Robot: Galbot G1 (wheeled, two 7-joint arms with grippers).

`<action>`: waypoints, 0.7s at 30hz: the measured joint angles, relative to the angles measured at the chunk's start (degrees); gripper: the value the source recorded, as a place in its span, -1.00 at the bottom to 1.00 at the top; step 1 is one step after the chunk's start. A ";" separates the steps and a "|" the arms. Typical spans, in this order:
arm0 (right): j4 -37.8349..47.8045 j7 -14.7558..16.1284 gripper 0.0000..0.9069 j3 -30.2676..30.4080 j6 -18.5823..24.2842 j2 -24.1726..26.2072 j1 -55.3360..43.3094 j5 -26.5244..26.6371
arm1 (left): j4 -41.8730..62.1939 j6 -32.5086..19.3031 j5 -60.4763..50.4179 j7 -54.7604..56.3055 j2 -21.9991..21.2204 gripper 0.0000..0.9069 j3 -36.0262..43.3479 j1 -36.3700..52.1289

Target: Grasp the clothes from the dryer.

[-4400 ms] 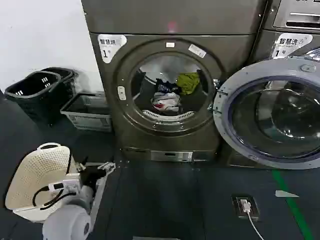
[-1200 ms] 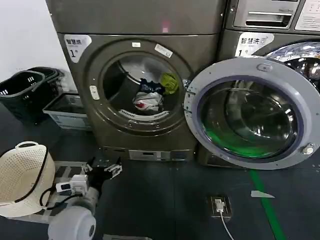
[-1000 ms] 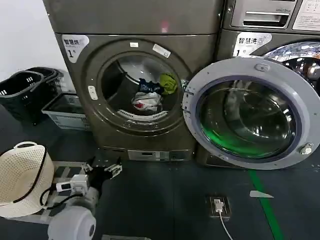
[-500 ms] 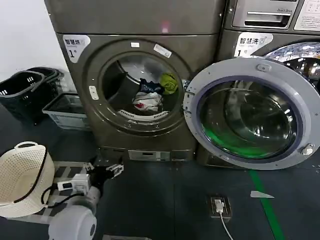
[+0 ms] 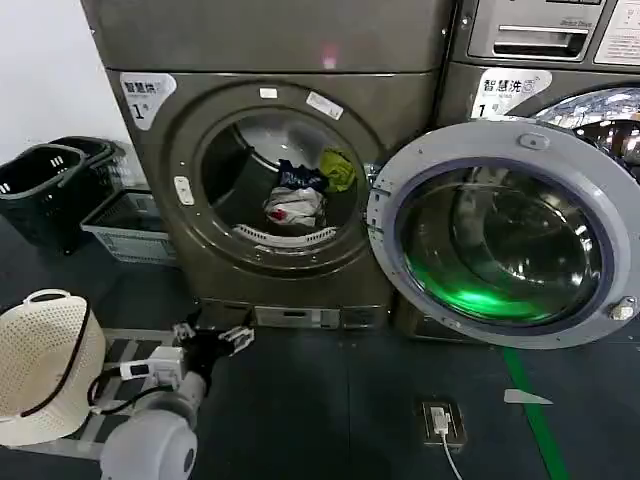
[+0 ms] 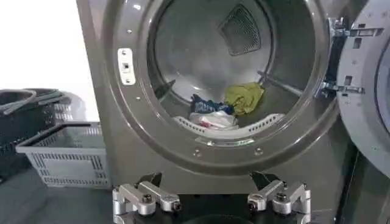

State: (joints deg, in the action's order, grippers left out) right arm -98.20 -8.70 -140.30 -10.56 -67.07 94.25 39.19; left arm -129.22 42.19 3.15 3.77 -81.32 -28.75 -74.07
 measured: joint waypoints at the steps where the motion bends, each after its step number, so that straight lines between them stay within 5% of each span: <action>1: 0.00 -0.01 1.00 0.00 0.00 0.00 0.00 0.01 | 0.05 0.00 -0.01 0.07 0.02 1.00 0.02 0.02; 21: 0.36 -0.03 1.00 0.13 0.04 -0.45 -0.23 0.00 | 1.19 0.00 0.95 1.16 -0.50 1.00 0.44 0.71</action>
State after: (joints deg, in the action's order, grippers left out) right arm -97.84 -8.73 -140.16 -10.52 -67.52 94.03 39.19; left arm -128.04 42.19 4.10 4.93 -81.83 -28.31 -73.37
